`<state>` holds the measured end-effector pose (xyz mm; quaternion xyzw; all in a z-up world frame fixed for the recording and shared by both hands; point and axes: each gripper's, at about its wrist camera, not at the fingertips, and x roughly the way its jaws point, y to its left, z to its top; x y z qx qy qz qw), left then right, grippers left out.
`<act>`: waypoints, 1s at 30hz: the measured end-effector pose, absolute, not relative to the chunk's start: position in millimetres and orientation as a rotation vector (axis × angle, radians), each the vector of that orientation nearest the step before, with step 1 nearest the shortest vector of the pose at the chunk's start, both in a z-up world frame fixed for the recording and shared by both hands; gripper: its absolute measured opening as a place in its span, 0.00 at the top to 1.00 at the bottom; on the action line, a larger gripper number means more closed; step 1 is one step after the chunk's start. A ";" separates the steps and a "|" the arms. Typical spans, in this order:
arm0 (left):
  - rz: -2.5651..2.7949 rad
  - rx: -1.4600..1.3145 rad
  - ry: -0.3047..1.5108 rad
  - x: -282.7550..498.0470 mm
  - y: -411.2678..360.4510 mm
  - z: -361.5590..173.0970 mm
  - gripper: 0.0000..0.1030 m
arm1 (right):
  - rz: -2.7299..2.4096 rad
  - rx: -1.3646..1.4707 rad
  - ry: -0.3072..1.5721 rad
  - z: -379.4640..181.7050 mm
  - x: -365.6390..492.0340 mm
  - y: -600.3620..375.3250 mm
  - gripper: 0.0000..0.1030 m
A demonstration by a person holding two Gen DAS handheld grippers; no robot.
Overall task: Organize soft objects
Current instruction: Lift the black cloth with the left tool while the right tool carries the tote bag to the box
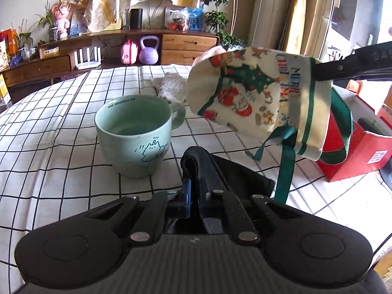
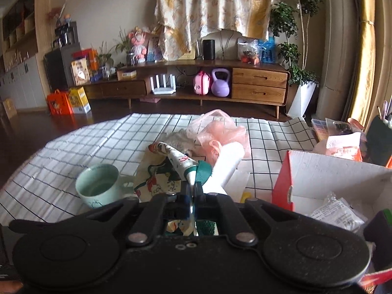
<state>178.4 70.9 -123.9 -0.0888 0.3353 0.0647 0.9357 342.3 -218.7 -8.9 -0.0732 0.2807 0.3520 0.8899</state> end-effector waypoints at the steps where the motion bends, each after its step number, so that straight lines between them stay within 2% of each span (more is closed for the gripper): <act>1: 0.127 -0.181 0.681 176.2 69.3 -121.3 0.94 | 0.735 -0.128 0.586 -5.1 340.7 -224.6 0.98; 19: 0.073 -0.165 0.559 154.8 52.1 -59.5 0.95 | 0.682 -0.037 0.422 72.5 319.9 -294.1 0.98; 30: 0.000 -0.101 0.473 171.5 21.5 -7.5 0.95 | 0.528 -0.041 0.368 86.4 341.2 -345.9 0.98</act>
